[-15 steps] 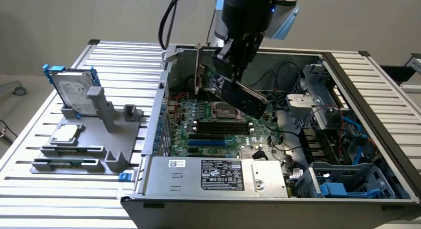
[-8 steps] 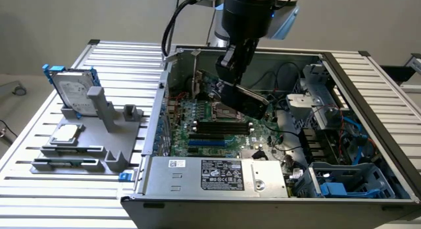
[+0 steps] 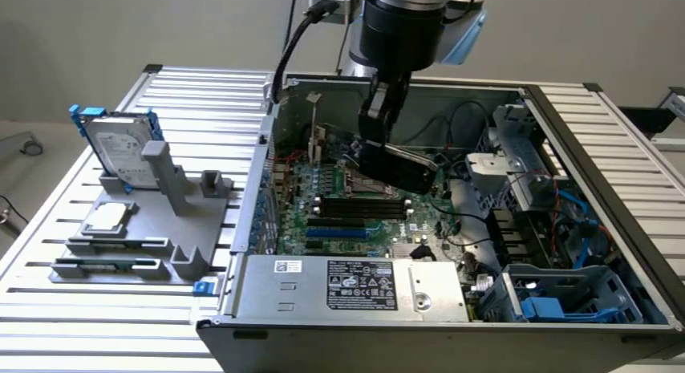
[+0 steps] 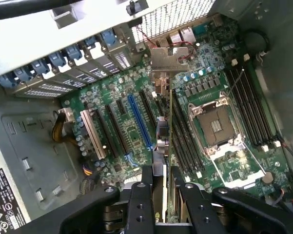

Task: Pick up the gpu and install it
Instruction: 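Insert the gpu into the slot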

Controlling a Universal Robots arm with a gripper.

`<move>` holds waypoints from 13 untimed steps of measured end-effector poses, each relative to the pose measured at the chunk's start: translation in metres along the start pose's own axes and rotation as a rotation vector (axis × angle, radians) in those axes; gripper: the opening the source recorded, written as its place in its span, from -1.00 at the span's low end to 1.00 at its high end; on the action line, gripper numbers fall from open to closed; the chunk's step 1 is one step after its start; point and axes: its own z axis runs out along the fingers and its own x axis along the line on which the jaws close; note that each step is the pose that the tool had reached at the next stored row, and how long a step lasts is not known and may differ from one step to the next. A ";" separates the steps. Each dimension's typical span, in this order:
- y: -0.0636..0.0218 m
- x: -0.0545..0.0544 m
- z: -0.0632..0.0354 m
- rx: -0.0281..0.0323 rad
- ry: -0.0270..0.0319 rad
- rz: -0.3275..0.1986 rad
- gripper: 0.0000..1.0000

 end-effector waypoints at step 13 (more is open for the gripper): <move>-0.0004 0.000 0.0135 0.0073 0.0071 -0.236 -0.48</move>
